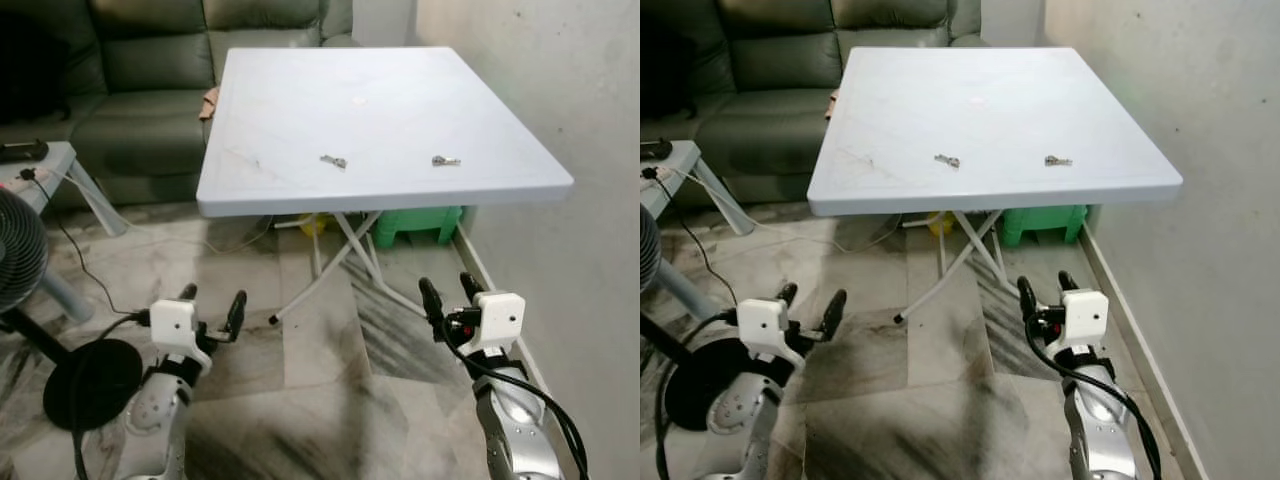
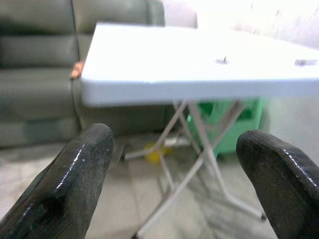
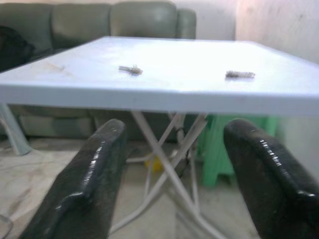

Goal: Hang keys on a hook

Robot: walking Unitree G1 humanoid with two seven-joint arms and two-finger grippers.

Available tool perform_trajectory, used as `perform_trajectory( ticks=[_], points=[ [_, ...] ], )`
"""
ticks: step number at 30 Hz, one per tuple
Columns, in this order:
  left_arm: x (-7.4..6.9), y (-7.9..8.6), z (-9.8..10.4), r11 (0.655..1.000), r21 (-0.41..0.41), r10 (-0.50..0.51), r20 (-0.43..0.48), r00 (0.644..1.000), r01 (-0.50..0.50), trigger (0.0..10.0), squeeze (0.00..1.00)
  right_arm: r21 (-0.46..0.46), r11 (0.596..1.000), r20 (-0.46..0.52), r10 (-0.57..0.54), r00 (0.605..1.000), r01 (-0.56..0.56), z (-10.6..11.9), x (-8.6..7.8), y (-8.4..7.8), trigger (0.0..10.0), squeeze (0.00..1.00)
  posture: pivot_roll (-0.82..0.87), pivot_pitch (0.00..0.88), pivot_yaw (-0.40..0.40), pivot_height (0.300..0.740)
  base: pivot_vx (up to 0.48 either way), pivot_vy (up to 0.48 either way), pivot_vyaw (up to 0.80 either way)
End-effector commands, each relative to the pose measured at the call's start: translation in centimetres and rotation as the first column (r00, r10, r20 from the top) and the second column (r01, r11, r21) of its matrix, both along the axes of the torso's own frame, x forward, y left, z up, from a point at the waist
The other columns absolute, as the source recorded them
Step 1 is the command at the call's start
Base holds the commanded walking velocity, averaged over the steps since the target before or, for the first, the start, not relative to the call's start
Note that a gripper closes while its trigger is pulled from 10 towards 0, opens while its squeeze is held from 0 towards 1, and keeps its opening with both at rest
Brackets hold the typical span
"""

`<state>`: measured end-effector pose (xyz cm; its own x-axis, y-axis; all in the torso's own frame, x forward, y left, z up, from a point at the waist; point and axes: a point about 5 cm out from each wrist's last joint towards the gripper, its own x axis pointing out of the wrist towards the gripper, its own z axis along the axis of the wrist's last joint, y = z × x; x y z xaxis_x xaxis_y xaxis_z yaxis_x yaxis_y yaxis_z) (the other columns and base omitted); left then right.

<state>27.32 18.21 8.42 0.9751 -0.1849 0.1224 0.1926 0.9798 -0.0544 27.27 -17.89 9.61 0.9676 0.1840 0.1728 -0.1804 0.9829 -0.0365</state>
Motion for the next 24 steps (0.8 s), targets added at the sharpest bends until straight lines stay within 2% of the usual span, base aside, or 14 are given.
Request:
perform_trajectory(
  ticks=[1, 6, 14, 24],
  points=[
    [0.0, 0.0, 0.7, 1.000, -0.015, -0.005, 0.000, 1.000, 0.005, 10.0, 0.00, -0.011, 1.000, 0.016, 0.016, 1.000, -0.016, 0.9, 0.0, 0.3, 10.0, 0.00, -0.01, 0.091, 0.005, 0.740, 0.000, 0.000, 0.00],
    [0.3, -0.7, 2.1, 0.998, -0.061, 0.003, 0.015, 1.000, -0.002, 10.0, 0.00, -0.021, 1.000, 0.005, 0.010, 1.000, -0.010, 1.4, -0.3, 0.5, 10.0, 0.00, -0.02, 0.108, 0.005, 0.740, 0.000, 0.052, 0.00],
    [-0.1, -0.6, 2.3, 0.996, -0.083, 0.022, -0.020, 1.000, -0.023, 10.0, 0.00, -0.032, 0.999, -0.021, 0.011, 1.000, -0.012, 1.8, -0.8, 0.6, 10.0, 0.00, -0.02, 0.108, -0.002, 0.740, 0.000, 0.262, 0.00],
    [-0.1, -1.9, 2.2, 0.999, -0.033, -0.018, -0.042, 0.999, 0.017, 10.0, 0.00, -0.050, 0.998, -0.014, 0.031, 0.999, -0.032, 2.8, -0.2, 1.0, 10.0, 0.00, -0.02, 0.092, -0.007, 0.740, 0.300, 0.338, 0.00]
  ],
)
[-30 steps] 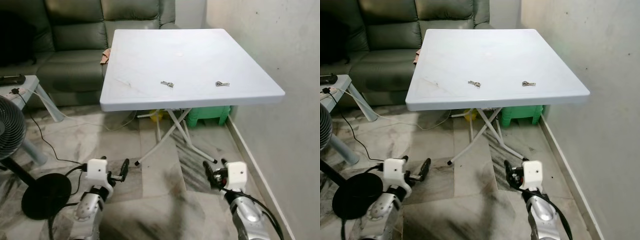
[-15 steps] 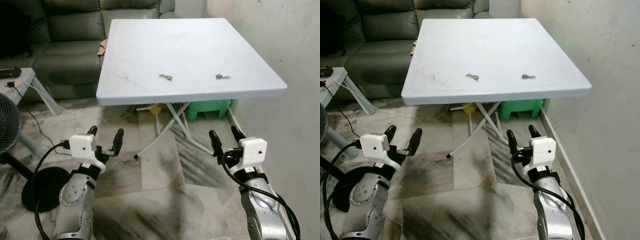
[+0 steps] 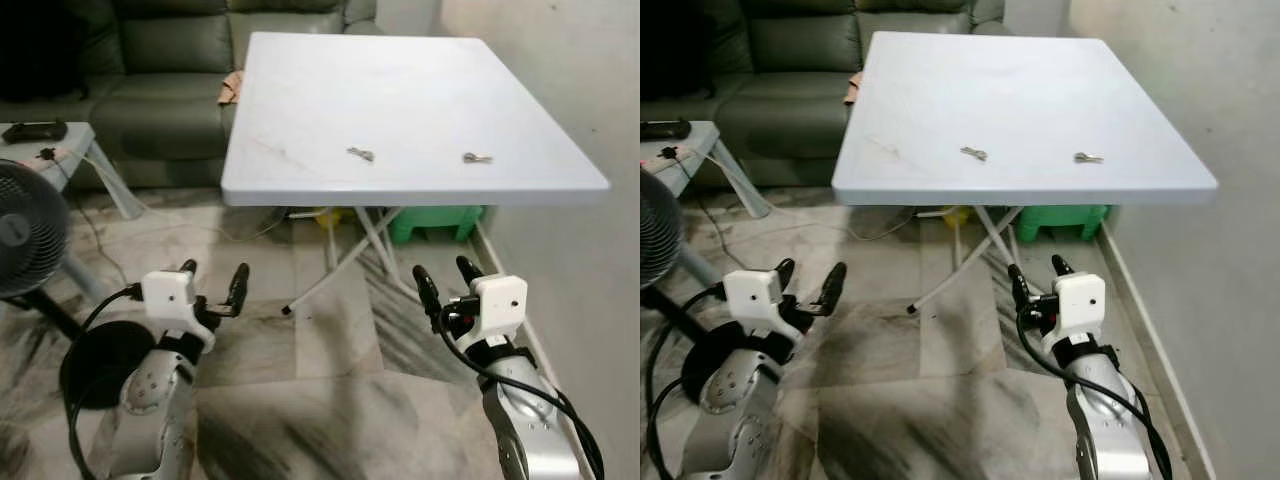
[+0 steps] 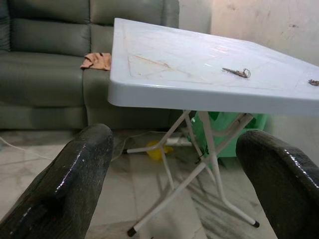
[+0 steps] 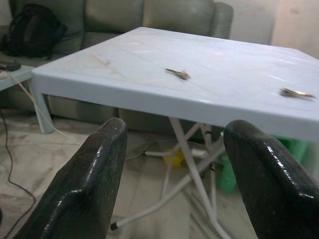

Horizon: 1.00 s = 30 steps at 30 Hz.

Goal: Hang keys on a hook

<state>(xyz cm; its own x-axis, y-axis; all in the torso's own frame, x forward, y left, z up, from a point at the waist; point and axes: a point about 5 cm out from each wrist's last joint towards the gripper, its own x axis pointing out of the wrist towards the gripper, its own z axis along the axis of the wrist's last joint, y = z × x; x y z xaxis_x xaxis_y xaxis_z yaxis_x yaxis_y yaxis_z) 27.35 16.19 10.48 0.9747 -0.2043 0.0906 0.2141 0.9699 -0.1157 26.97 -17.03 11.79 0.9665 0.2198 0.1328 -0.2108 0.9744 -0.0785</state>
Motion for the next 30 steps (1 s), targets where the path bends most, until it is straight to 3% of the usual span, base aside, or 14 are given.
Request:
perform_trajectory(
  ticks=[1, 11, 30],
  points=[
    [-0.08, 0.09, 0.14, 1.000, 0.019, 0.006, -0.001, 1.000, -0.006, 10.0, 0.00, 0.000, 1.000, 0.018, 0.003, 1.000, -0.003, 0.64, 0.17, 0.21, 10.0, 0.00, -0.02, 0.092, -0.007, 0.740, 0.326, 0.352, 0.00],
    [0.16, -0.22, 0.33, 1.000, 0.019, -0.004, -0.007, 1.000, 0.004, 10.0, 0.00, 0.005, 1.000, 0.012, 0.014, 1.000, -0.014, 0.74, 0.15, 0.49, 10.0, 0.00, -0.02, 0.074, -0.006, 0.740, 0.332, 0.342, 0.00],
    [-0.03, -0.50, 0.39, 0.999, 0.049, -0.023, -0.011, 1.000, 0.024, 10.0, 0.00, 0.013, 0.999, 0.003, 0.034, 0.999, -0.034, 0.61, 0.13, 1.06, 10.0, 0.00, -0.01, 0.067, -0.002, 0.740, 0.388, 0.000, 0.00]
  ],
)
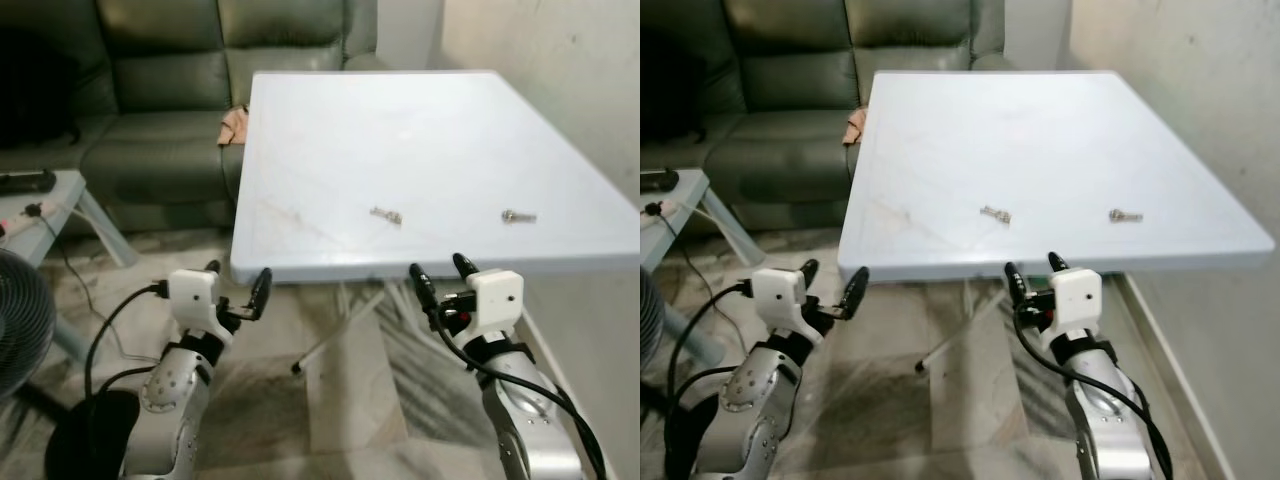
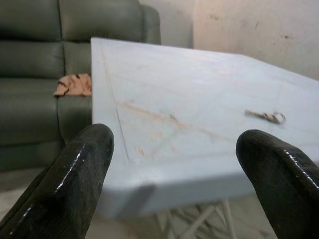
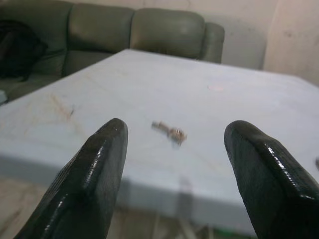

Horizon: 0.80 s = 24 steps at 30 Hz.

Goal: Hang keys on a hook

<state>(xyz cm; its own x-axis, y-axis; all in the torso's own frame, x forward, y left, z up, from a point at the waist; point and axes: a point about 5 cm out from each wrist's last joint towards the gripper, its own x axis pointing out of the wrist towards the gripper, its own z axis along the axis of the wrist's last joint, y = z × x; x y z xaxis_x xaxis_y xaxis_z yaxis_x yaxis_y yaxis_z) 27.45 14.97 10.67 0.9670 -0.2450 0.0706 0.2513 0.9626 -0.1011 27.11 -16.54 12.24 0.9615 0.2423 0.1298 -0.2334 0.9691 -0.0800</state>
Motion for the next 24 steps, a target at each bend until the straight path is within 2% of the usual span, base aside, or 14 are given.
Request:
perform_trajectory(
  ticks=[1, 13, 18, 19, 24],
  points=[
    [-0.1, 0.7, 0.2, 0.999, 0.030, 0.016, 0.007, 1.000, -0.016, 10.0, 0.00, 0.016, 1.000, 0.005, 0.011, 1.000, -0.011, 0.2, 0.0, 0.6, 10.0, 0.00, -0.01, 0.067, -0.002, 0.740, 0.416, 0.000, 0.00],
    [-0.5, 0.4, 0.2, 1.000, 0.024, 0.013, 0.012, 1.000, -0.014, 10.0, 0.00, 0.016, 1.000, -0.005, 0.026, 1.000, -0.026, 0.0, -0.1, 0.6, 10.0, 0.00, -0.01, 0.075, -0.007, 0.740, 0.297, 0.000, 0.00],
    [-0.5, 0.4, 0.1, 0.997, 0.045, 0.056, 0.001, 0.998, -0.056, 10.0, 0.00, 0.009, 0.999, -0.020, 0.043, 0.999, -0.043, -0.1, -0.1, 0.7, 10.0, 0.00, -0.01, 0.080, -0.010, 0.740, 0.000, 0.000, 0.00],
    [-0.6, 0.2, 0.1, 0.999, 0.026, 0.039, 0.003, 0.999, -0.039, 10.0, 0.00, 0.007, 0.999, -0.028, 0.050, 0.998, -0.050, -0.2, -0.1, 0.7, 10.0, 0.00, -0.01, 0.082, -0.011, 0.740, 0.000, 0.000, 0.00],
    [-1.1, -0.8, 0.0, 0.999, 0.050, -0.017, 0.012, 1.000, 0.016, 10.0, 0.00, 0.000, 0.997, -0.038, 0.080, 0.996, -0.080, 0.0, 0.2, 0.7, 10.0, 0.00, 0.00, 0.092, -0.014, 0.740, 0.000, 0.000, 0.00]
  ],
)
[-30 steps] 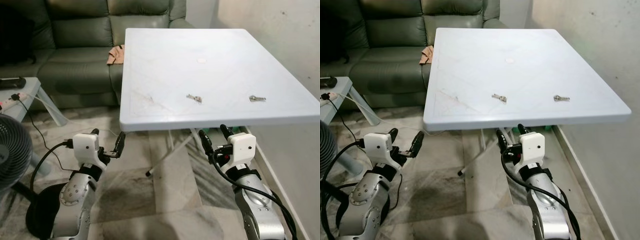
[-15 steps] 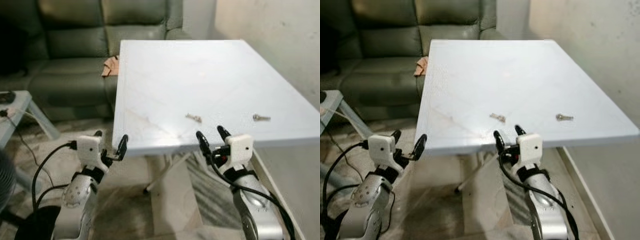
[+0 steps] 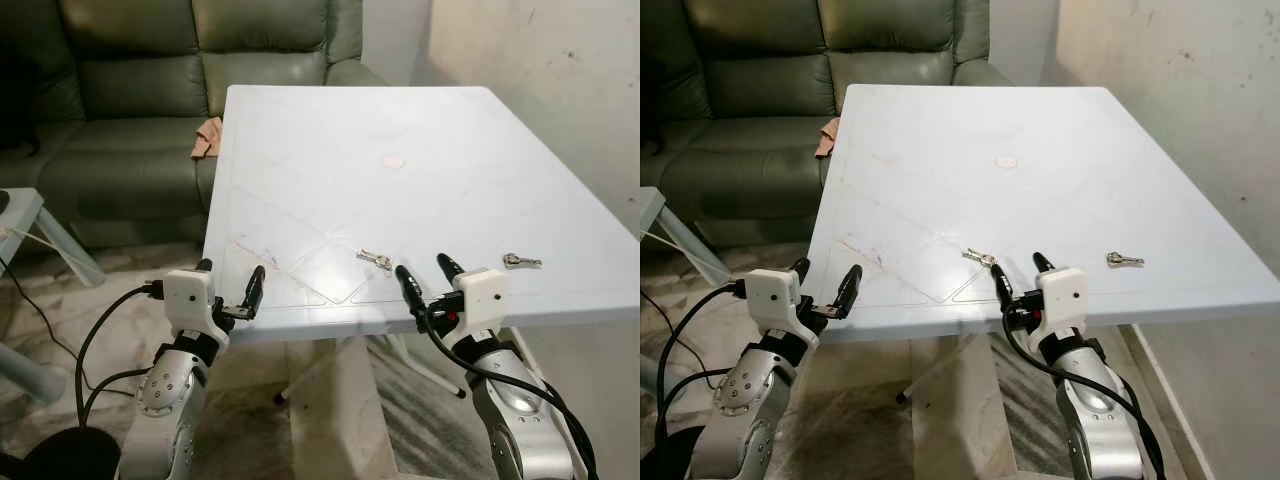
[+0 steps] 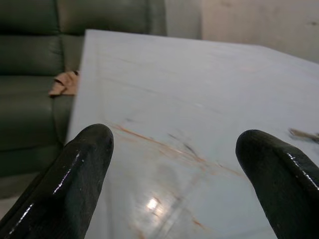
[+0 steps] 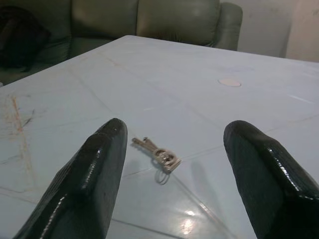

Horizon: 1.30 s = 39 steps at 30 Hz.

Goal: Hang keys on a hook

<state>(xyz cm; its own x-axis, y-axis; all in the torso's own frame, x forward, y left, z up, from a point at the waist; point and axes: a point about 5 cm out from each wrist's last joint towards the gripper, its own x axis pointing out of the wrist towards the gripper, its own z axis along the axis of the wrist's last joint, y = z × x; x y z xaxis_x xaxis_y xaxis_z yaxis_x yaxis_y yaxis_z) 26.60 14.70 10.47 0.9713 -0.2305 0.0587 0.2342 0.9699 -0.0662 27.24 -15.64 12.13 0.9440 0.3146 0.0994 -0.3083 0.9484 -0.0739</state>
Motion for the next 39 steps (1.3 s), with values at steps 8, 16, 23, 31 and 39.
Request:
perform_trajectory(
  ticks=[8, 16, 23, 31, 39],
  points=[
    [-2.5, -3.6, -0.3, 0.961, 0.098, -0.263, 0.011, 0.965, 0.260, 10.0, 0.00, -0.061, 0.992, -0.015, 0.107, 0.994, -0.108, 0.7, 0.9, -0.2, 10.0, 1.00, 0.00, 0.126, -0.030, 0.740, 0.000, 0.000, 0.00],
    [-3.1, -4.3, 0.0, 0.947, 0.107, -0.305, 0.017, 0.952, 0.302, 10.0, 0.00, -0.036, 0.975, -0.043, 0.216, 0.975, -0.218, 0.8, 1.9, 1.9, 10.0, 0.00, 0.01, 0.150, -0.041, 0.740, 0.000, 0.000, 0.00],
    [-3.7, -4.5, 0.3, 0.949, 0.099, -0.303, 0.019, 0.953, 0.300, 10.0, 0.00, 0.030, 0.973, -0.043, 0.229, 0.973, -0.228, 1.7, 3.2, 3.6, 10.0, 0.00, 0.03, 0.179, -0.051, 0.740, 0.000, 0.000, 0.00],
    [-3.9, -4.4, 0.6, 0.957, 0.087, -0.280, 0.019, 0.960, 0.278, 10.0, 0.00, 0.101, 0.984, -0.111, 0.157, 0.981, -0.146, 2.0, 5.6, 5.0, 10.0, 0.00, 0.05, 0.199, -0.060, 0.740, 0.000, 0.000, 0.00],
    [-4.0, -4.4, 0.7, 0.959, 0.082, -0.272, 0.016, 0.962, 0.270, 10.0, 0.00, 0.133, 0.989, -0.163, 0.089, 0.983, -0.068, 2.3, 7.3, 5.3, 10.0, 0.00, 0.06, 0.199, -0.066, 0.740, 0.000, 0.000, 0.00]
  ],
)
